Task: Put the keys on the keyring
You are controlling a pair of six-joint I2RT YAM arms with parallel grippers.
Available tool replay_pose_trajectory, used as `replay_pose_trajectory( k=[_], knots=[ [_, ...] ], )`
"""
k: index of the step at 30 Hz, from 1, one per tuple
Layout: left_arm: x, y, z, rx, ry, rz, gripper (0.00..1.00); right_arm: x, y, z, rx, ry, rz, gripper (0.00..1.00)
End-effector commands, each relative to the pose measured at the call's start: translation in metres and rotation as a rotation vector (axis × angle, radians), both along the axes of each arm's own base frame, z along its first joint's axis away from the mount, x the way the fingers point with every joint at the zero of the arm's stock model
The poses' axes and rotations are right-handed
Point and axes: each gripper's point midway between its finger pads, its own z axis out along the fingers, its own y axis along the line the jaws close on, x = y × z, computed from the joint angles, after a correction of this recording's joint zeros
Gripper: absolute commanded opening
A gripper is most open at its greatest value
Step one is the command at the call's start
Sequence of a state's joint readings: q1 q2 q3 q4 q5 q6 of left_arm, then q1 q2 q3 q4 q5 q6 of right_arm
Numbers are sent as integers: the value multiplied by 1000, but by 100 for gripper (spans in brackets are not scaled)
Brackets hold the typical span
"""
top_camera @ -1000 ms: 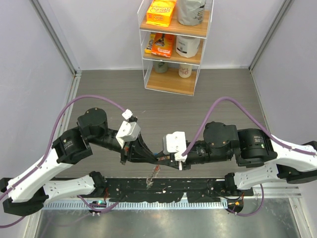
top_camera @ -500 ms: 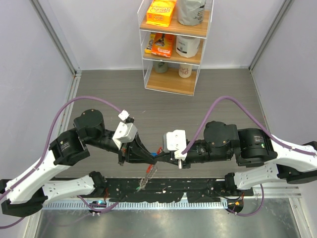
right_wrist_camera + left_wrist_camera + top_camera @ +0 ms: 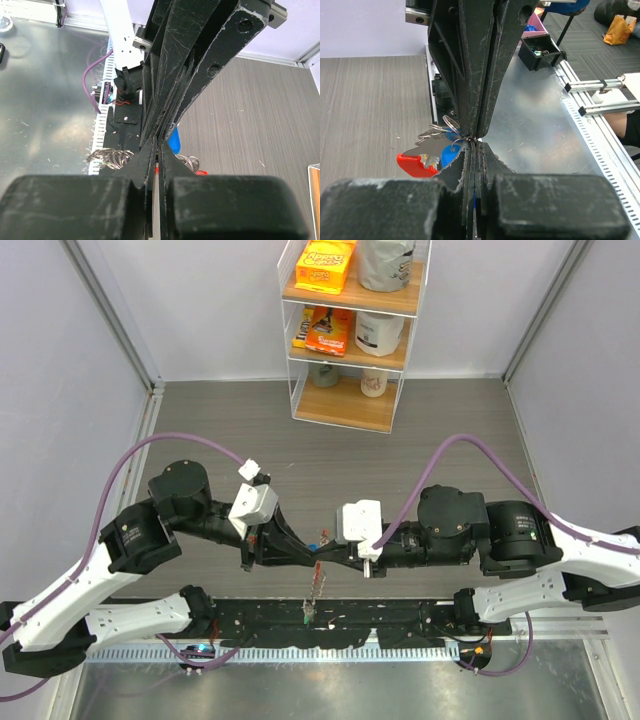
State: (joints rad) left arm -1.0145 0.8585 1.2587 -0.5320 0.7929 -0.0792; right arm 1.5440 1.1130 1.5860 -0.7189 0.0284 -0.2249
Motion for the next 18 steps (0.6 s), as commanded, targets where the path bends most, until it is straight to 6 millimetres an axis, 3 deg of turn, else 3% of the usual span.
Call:
replay_pose_trajectory(
  k=[1, 12, 18],
  knots=[
    [5, 1, 25, -93, -47, 43, 9, 2, -7, 13, 61, 6, -20, 5],
    [9, -2, 31, -121, -45, 66, 33, 8, -20, 22, 115, -10, -50, 5],
    [11, -8, 29, -111, -21, 57, 39, 10, -26, 30, 150, -13, -65, 6]
  ],
)
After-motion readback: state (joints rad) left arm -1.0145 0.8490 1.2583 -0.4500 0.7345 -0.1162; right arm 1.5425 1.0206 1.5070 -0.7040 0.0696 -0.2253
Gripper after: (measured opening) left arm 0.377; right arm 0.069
